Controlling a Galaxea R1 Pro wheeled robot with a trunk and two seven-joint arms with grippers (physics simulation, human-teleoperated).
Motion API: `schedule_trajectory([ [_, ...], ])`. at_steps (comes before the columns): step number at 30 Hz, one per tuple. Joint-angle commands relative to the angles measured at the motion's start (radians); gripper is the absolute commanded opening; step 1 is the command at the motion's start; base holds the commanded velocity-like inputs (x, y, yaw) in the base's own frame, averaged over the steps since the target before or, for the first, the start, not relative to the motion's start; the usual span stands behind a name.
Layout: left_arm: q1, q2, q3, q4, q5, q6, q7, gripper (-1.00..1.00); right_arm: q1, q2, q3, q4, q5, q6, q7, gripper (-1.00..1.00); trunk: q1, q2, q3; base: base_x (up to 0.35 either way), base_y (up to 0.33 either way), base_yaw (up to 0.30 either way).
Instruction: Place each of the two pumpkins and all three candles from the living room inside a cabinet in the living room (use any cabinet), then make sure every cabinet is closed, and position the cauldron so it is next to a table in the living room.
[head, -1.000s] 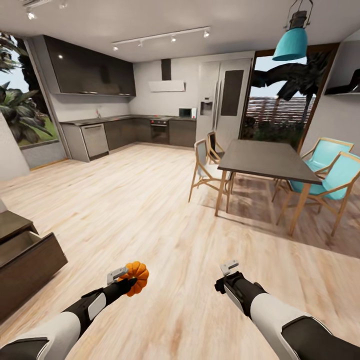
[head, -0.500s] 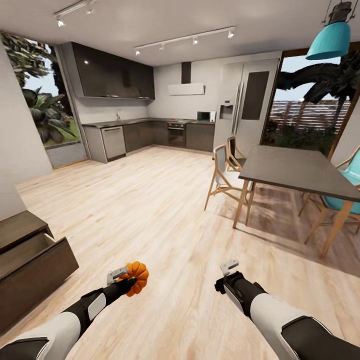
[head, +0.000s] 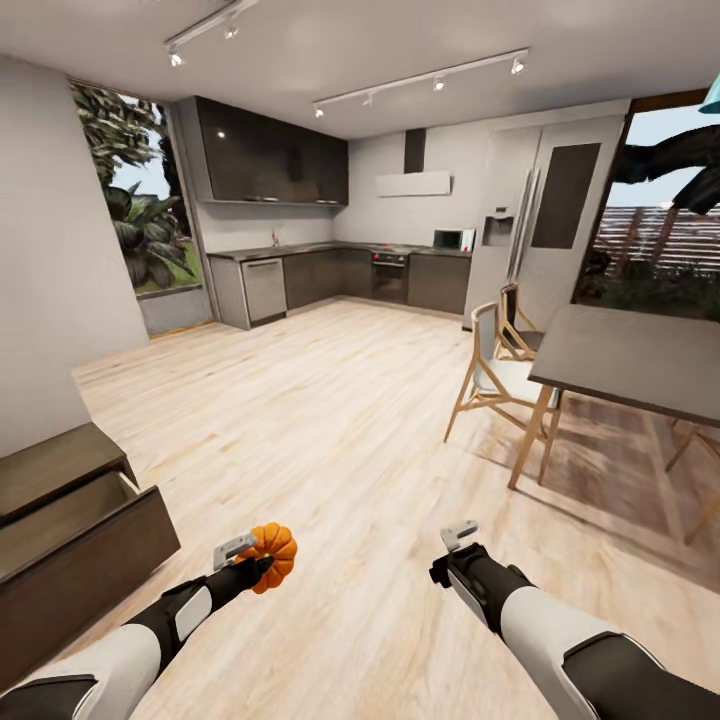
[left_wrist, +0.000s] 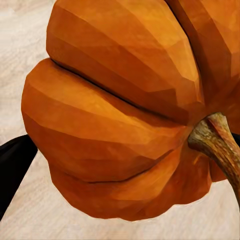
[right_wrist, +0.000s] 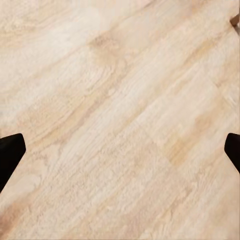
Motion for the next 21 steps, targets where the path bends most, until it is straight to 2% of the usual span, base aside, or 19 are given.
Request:
schedule_trajectory([
  [1,0.000,0.000,0.008,-0.002,0.006,0.008,-0.002,-1.00,0.000,0.000,0.003,-0.002,0.004,0.007,-0.002,1.00,0.000,0.000,0.000,0.336,0.000,0.225],
  [21,0.000,-0.002,0.006,-0.002,0.005,0.008,0.000,-1.00,0.000,0.002,0.004,-0.002,0.004,0.007,-0.004,1.00,0.000,0.000,0.016,0.336,0.000,0.249],
])
